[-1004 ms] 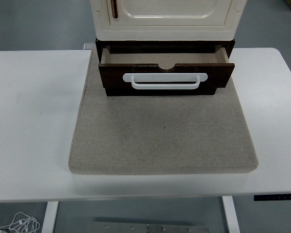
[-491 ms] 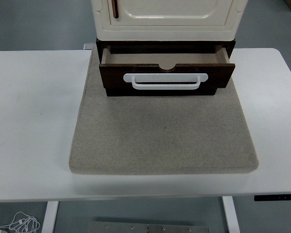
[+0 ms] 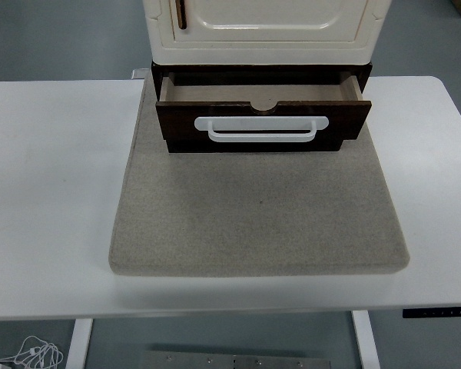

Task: Open the drawer under the combination cabinet

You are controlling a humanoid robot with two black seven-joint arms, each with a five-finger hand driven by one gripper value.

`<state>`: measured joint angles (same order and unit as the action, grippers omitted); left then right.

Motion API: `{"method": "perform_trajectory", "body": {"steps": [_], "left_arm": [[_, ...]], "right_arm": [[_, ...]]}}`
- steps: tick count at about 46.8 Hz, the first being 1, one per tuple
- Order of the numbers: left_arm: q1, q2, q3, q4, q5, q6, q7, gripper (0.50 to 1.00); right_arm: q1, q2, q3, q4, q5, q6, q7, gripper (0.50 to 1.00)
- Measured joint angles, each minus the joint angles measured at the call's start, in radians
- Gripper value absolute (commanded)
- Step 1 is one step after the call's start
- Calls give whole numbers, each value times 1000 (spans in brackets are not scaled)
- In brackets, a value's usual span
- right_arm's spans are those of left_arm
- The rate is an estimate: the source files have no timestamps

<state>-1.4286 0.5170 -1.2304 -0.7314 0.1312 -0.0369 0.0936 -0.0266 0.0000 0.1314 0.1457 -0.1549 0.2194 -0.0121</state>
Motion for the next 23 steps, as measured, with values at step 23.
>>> {"method": "perform_trajectory", "body": {"steps": [23], "left_arm": [[198, -50, 11, 163, -48, 0, 9, 1000]], "right_arm": [[-4, 0, 0, 0, 0, 0, 1, 926]]}}
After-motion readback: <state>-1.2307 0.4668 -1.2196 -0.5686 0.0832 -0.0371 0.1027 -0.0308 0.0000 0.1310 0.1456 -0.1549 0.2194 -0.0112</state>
